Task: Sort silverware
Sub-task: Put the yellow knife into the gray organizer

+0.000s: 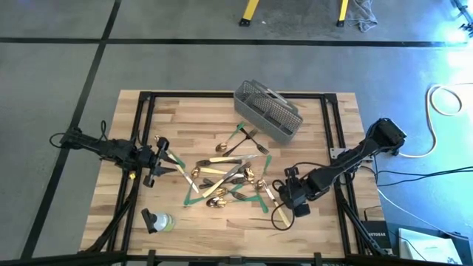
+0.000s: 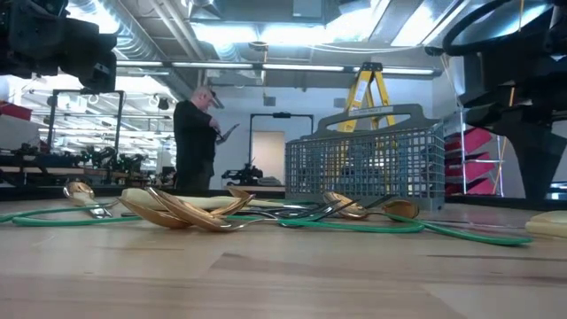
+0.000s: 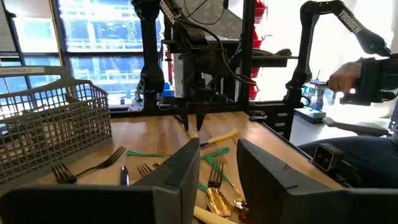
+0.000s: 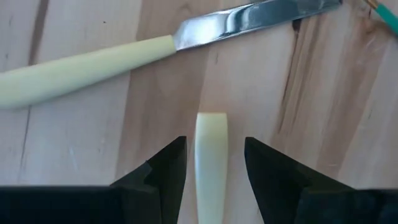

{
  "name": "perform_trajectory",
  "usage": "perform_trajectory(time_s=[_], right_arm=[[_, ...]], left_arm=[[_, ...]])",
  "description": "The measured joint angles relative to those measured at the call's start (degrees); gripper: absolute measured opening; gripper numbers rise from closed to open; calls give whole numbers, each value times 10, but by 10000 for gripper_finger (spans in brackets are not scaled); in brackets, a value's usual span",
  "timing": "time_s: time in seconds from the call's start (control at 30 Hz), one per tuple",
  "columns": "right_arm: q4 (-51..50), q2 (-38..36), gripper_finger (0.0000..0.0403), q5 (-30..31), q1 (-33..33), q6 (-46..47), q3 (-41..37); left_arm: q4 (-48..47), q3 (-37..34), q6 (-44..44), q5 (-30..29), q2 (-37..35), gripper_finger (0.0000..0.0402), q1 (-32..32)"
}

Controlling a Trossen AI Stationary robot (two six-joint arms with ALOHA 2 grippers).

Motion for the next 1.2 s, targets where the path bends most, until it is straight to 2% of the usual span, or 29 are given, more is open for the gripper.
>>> perform_trajectory(time_s=[0.53,1.0,1.2], right_arm=[[-1,1,145,-3,0,6,0],[-5,43,145,-9,0,15,2],[-3,47,121,-3,1,5,3]], left_arm=[[0,0,0,0,0,92,0],[-16,0,-8,0,0,92,0],[-16,0,-10,0,0,92,0]])
